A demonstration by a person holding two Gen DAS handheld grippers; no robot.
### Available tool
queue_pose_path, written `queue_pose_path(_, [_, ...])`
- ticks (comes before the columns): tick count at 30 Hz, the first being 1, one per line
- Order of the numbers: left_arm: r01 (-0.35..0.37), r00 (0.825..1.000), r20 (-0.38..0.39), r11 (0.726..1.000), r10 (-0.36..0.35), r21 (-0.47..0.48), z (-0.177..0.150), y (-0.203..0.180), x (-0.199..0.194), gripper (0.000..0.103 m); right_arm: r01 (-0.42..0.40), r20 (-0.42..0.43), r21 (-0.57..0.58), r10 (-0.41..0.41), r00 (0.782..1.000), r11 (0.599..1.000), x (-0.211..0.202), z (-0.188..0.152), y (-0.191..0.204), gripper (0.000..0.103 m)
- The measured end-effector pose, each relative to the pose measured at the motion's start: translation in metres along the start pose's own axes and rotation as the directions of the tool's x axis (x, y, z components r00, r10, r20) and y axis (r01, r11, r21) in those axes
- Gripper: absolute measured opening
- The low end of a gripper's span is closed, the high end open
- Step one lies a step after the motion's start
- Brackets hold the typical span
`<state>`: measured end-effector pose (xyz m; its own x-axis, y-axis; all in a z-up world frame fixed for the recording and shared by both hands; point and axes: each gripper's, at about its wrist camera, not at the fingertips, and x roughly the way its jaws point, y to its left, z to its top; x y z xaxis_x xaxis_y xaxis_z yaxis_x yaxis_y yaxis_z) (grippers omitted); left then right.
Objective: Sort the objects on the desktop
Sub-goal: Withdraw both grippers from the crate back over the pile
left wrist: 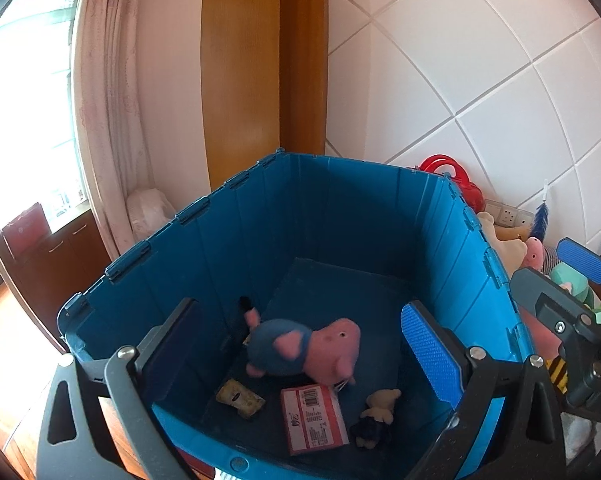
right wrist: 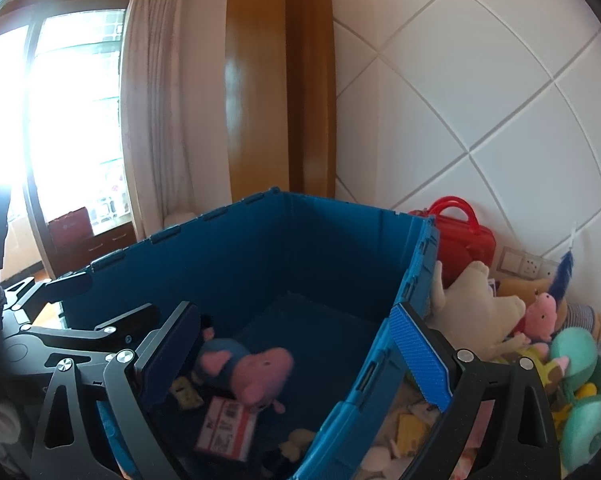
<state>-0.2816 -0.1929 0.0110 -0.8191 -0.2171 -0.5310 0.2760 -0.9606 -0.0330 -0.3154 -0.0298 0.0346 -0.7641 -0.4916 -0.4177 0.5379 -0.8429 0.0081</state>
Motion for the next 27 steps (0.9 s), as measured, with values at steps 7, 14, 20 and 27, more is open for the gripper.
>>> queue_pose_path(7, [0.030, 1.000, -0.002, 0.999, -0.030, 0.013, -0.009, -0.010, -0.011, 0.101, 0.028, -0.002, 0.015, -0.028, 1.000, 1.000, -0.016, -0.010, -0.005, 0.099])
queue_pose_path(14, [0.064, 0.998, -0.016, 0.997, -0.064, 0.039, -0.020, -0.033, -0.021, 0.101, 0.063, -0.006, 0.042, -0.063, 0.998, 0.997, -0.037, -0.024, -0.019, 0.099])
queue_pose_path(20, [0.109, 0.994, -0.025, 0.992, -0.108, 0.069, -0.027, -0.070, -0.029, 0.101, 0.102, -0.007, 0.062, -0.102, 0.995, 0.993, -0.062, -0.035, -0.044, 0.101])
queue_pose_path(27, [0.167, 0.986, -0.042, 0.980, -0.163, 0.110, -0.038, -0.133, -0.039, 0.101, 0.164, -0.023, 0.105, -0.162, 0.986, 0.981, -0.092, -0.056, -0.098, 0.101])
